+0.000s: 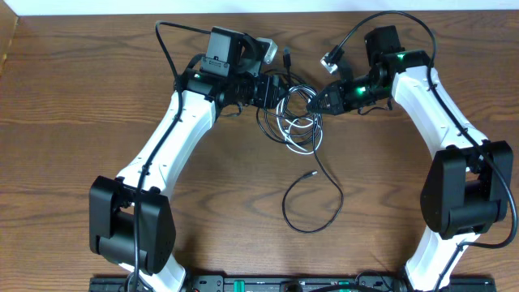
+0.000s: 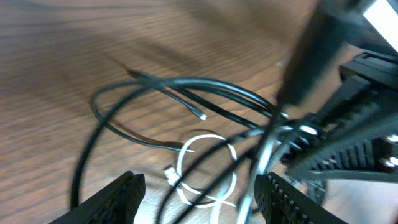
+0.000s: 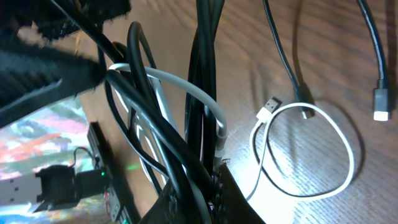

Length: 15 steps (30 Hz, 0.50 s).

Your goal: Untangle cables

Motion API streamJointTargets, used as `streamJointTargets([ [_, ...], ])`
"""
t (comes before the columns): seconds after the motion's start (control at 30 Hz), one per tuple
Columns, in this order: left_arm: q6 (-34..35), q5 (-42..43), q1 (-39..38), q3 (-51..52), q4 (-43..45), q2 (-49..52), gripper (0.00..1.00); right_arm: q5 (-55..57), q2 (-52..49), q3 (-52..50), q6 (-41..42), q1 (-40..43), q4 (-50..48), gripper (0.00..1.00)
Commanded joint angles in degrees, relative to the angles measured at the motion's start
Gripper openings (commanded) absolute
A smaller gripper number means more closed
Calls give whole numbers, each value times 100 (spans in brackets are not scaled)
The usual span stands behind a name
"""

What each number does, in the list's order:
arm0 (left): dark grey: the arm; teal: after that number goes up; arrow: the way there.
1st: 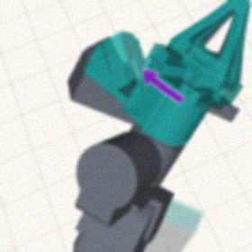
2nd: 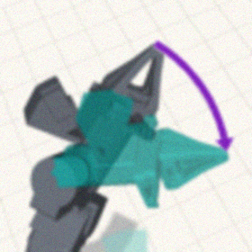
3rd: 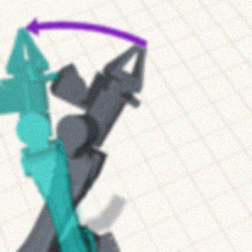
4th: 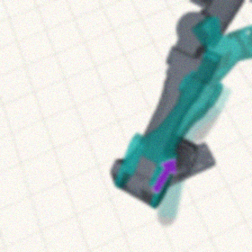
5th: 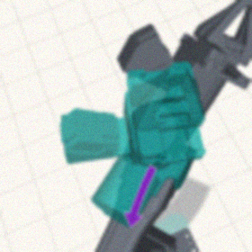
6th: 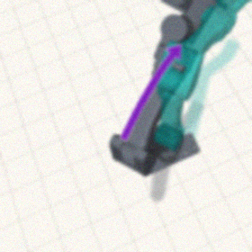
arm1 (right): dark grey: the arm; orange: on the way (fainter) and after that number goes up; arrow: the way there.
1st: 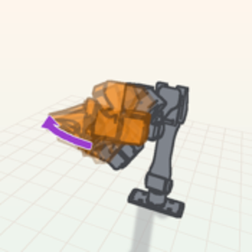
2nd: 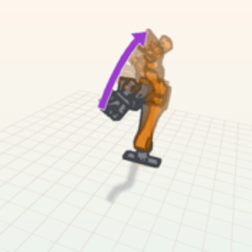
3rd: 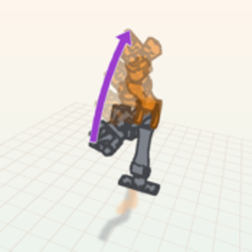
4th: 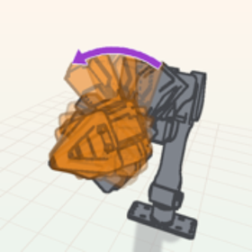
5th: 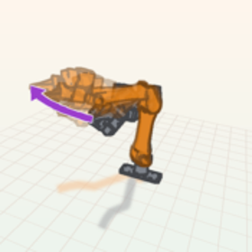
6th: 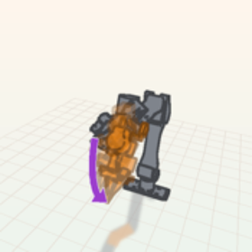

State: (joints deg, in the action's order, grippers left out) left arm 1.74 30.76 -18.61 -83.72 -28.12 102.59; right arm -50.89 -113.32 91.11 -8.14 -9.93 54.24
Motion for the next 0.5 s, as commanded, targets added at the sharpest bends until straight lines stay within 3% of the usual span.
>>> streamJointTargets([
  [0.0,-240,-341,9,-50,-17,79,62,-433,136,7,-339,9,87,1],
  [0.47,-529,-164,-13,179,-334,85,63,-1038,341,39,-588,15,129,1],
])
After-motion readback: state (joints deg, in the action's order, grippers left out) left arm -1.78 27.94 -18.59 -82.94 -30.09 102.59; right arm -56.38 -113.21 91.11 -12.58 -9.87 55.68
